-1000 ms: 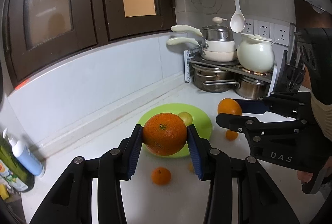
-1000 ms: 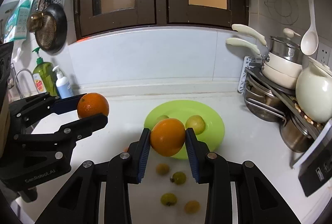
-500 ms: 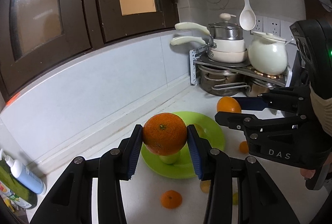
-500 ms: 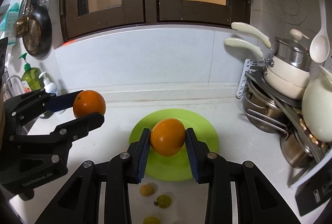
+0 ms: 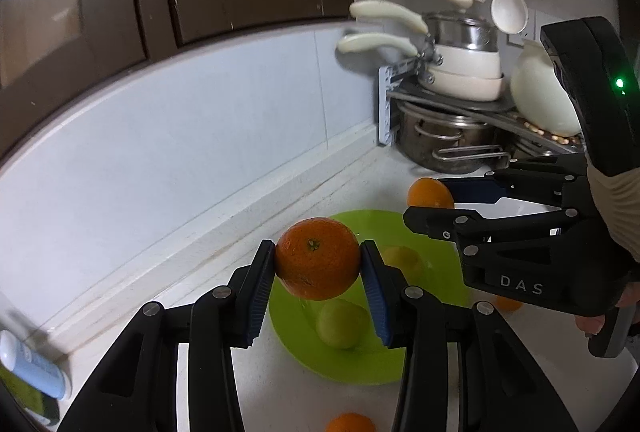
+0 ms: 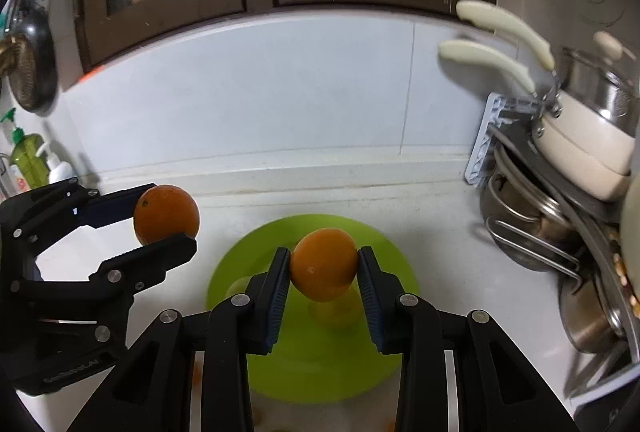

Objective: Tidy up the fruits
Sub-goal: 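Carry both oranges over the green plate with both tools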

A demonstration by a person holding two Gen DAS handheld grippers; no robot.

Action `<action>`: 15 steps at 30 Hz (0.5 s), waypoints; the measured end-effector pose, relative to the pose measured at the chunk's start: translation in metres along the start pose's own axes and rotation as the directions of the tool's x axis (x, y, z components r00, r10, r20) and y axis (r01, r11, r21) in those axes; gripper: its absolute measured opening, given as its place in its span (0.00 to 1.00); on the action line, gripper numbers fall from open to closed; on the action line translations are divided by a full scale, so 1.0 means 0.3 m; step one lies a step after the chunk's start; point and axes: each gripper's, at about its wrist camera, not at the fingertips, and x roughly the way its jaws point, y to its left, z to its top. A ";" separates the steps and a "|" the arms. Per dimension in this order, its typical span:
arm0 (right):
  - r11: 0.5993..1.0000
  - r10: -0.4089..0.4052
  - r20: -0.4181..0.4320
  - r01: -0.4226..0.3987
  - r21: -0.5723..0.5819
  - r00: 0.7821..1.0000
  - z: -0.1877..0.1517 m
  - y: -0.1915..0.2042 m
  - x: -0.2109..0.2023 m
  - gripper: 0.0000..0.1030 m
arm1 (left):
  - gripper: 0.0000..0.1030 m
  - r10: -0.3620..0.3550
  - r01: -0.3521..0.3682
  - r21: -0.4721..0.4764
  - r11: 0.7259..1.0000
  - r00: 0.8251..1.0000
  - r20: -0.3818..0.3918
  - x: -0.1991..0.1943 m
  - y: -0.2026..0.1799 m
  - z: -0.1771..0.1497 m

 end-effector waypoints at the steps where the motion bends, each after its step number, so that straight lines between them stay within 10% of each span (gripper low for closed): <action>1: 1.000 -0.002 -0.011 0.002 0.000 1.000 0.004 -0.005 0.021 0.34 | 0.41 -0.006 0.006 -0.002 1.000 1.000 -0.010 0.022 0.005 0.000; 15: 1.000 -0.011 -0.146 0.012 0.006 0.989 0.017 -0.058 0.262 0.34 | 0.41 -0.060 0.060 0.001 0.998 0.988 -0.144 0.280 0.046 -0.021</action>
